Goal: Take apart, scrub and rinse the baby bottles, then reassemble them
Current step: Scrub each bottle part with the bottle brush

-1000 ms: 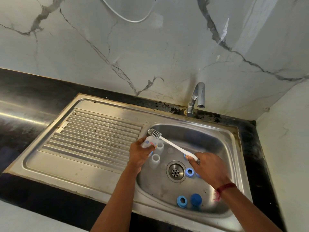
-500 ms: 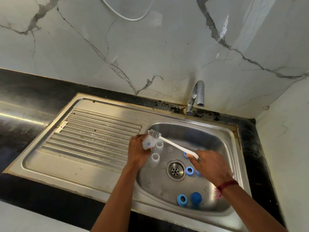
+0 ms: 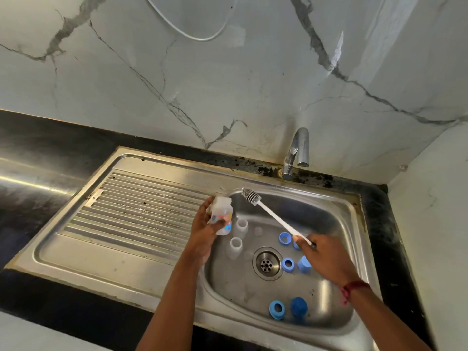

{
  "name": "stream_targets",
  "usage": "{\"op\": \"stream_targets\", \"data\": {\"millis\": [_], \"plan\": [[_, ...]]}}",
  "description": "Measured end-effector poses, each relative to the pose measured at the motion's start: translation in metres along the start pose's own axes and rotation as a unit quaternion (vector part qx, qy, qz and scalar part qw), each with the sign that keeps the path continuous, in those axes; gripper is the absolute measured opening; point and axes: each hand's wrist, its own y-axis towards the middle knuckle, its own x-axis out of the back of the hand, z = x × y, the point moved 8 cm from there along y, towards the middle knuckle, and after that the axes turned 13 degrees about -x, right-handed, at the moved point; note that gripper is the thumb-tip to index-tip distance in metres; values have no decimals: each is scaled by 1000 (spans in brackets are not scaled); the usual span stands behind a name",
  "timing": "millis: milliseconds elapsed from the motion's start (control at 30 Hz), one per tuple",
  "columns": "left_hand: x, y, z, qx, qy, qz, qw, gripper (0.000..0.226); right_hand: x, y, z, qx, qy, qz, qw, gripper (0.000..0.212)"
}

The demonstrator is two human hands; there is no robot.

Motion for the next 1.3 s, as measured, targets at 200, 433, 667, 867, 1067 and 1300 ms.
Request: {"op": "stream_targets", "data": {"millis": [200,433,667,867,1067,1300], "plan": [[-24,4,21,128,-186,-62,972,46,-25,-21,13,27,51,4,998,58],[-22,6,35,124,-135,-88,979,49,-31,-18,17,27,24,5,999,62],[4,11,40,128,-141,-181,965,52,-40,-35,11,42,-63,6,997,47],[8,12,43,137,-179,-224,948,57,-53,-32,7,35,-68,5,997,48],[-1,13,40,148,-186,-171,956,47,-45,-20,25,44,-42,2,998,47],[-7,7,34,162,-212,-106,958,38,-38,0,41,71,-46,-22,996,57]]}}
